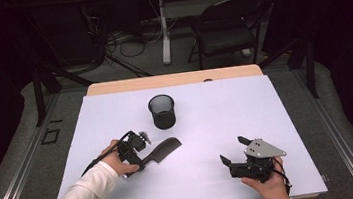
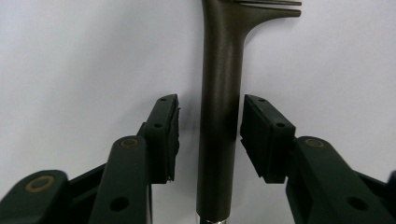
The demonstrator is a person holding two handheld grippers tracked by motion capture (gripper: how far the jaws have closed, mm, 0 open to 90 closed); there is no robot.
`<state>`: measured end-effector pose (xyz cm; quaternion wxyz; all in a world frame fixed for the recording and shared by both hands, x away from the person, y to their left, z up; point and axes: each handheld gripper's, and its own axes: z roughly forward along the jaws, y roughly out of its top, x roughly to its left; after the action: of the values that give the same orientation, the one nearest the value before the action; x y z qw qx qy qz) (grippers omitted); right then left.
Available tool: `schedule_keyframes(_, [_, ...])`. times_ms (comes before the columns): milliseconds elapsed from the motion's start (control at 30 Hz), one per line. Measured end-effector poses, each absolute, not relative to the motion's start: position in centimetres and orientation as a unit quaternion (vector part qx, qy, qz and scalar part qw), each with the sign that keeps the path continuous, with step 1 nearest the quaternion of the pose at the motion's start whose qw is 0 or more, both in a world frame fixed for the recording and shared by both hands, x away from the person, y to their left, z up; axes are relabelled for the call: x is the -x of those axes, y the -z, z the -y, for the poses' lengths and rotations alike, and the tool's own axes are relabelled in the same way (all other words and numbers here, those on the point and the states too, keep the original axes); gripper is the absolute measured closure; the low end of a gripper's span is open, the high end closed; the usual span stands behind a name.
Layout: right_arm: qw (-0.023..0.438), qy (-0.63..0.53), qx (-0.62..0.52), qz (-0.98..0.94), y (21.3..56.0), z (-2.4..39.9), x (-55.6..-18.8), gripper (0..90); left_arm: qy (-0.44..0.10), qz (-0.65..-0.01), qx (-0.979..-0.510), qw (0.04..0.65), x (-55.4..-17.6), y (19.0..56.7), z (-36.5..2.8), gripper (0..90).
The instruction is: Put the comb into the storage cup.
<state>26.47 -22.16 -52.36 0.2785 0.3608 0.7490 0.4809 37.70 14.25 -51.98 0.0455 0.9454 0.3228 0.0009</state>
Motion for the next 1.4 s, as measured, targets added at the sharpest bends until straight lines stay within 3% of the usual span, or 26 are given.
schedule_keyframes(1400, [0.274,-0.478,-0.359,-0.753,52.48,22.08,-26.54,14.8,0.008,-0.281,-0.959,0.027,-37.65,52.30,-14.02,70.8])
